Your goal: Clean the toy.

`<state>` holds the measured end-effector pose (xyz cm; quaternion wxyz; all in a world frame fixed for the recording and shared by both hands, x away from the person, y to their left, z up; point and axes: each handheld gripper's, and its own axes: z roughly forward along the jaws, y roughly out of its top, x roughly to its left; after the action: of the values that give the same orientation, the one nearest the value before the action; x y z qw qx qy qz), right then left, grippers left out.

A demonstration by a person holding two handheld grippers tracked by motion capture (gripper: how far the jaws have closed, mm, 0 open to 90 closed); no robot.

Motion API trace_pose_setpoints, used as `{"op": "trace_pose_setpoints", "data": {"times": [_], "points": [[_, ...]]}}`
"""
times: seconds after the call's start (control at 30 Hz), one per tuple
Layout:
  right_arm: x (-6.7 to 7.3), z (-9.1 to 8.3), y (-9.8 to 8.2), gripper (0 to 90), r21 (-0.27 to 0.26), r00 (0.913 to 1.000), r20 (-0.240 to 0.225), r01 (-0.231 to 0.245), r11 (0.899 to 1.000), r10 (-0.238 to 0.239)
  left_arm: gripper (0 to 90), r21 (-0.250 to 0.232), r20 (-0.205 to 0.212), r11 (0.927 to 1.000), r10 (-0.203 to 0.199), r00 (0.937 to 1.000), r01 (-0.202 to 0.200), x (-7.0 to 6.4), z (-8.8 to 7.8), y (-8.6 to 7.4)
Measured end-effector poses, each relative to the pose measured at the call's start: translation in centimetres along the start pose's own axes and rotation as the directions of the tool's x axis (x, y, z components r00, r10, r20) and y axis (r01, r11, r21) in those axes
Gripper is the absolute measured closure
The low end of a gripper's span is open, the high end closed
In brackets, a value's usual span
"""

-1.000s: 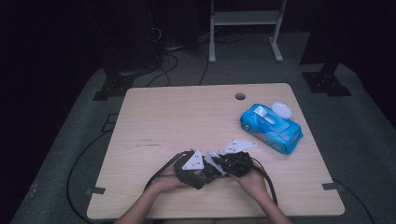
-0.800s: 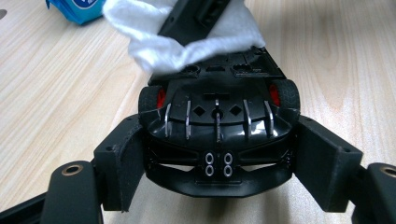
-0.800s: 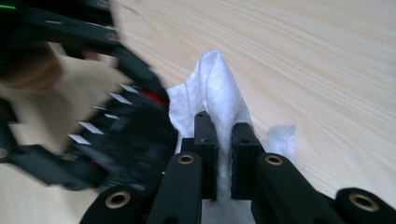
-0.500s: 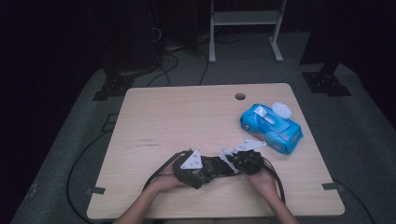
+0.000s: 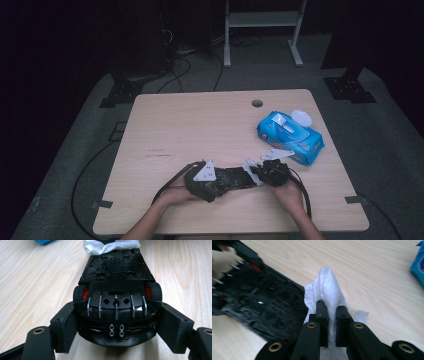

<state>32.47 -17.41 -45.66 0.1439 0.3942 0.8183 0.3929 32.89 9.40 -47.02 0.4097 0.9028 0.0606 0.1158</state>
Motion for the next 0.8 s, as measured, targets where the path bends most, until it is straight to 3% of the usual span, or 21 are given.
{"op": "trace_pose_setpoints", "data": {"times": [0.07,0.17,0.3,0.33,0.4,0.5,0.57,0.67,0.73,0.8], "points": [[0.7,0.0,0.2,83.6,-0.016,0.9987,-0.048,0.017,1.000,-0.017,24.4,-0.001,-0.002,1.0000,-0.002,1.0000,0.002,0.0,0.0,0.0],[1.4,0.1,0.3,83.6,-0.011,0.9977,-0.042,0.053,0.999,-0.053,24.3,0.003,0.001,1.0000,-0.004,1.0000,0.004,0.1,-0.1,-0.1],[0.3,-0.1,-0.2,83.6,0.013,0.9996,-0.012,0.024,1.000,-0.024,24.4,-0.002,0.003,0.9998,-0.018,0.9998,0.018,0.2,-0.1,-0.2],[-0.2,-0.4,-0.5,83.7,0.018,0.9997,-0.019,-0.016,1.000,0.016,24.3,0.002,0.003,0.9999,-0.012,0.9999,0.012,0.2,-0.1,-0.2],[-0.2,-0.5,-0.6,83.7,0.019,0.9995,-0.023,-0.020,1.000,0.020,24.3,0.009,0.000,0.9999,-0.005,1.0000,0.005,0.2,-0.1,-0.2],[1.3,-0.8,-0.5,83.6,0.004,0.9952,-0.097,0.018,1.000,-0.017,24.3,0.011,0.002,0.9999,-0.008,1.0000,0.008,0.2,0.0,-0.3],[2.1,-0.6,-0.2,83.6,0.014,0.9944,-0.073,0.077,0.997,-0.076,24.3,0.014,0.002,0.9999,-0.008,1.0000,0.008,0.3,-0.1,-0.4],[0.9,-0.6,-0.5,83.7,0.008,0.9956,-0.094,0.006,1.000,-0.006,24.4,0.007,-0.002,0.9999,-0.013,0.9999,0.013,0.3,-0.1,-0.3],[0.4,-0.8,-0.8,83.7,0.029,0.9995,-0.030,0.014,0.999,-0.013,24.3,0.004,0.000,0.9998,-0.018,0.9998,0.018,0.3,-0.1,-0.3],[0.0,-1.1,-1.0,83.7,0.039,0.9996,-0.030,0.002,0.999,-0.001,24.4,0.011,0.001,0.9998,-0.014,0.9999,0.014,0.3,0.0,-0.4]]}}
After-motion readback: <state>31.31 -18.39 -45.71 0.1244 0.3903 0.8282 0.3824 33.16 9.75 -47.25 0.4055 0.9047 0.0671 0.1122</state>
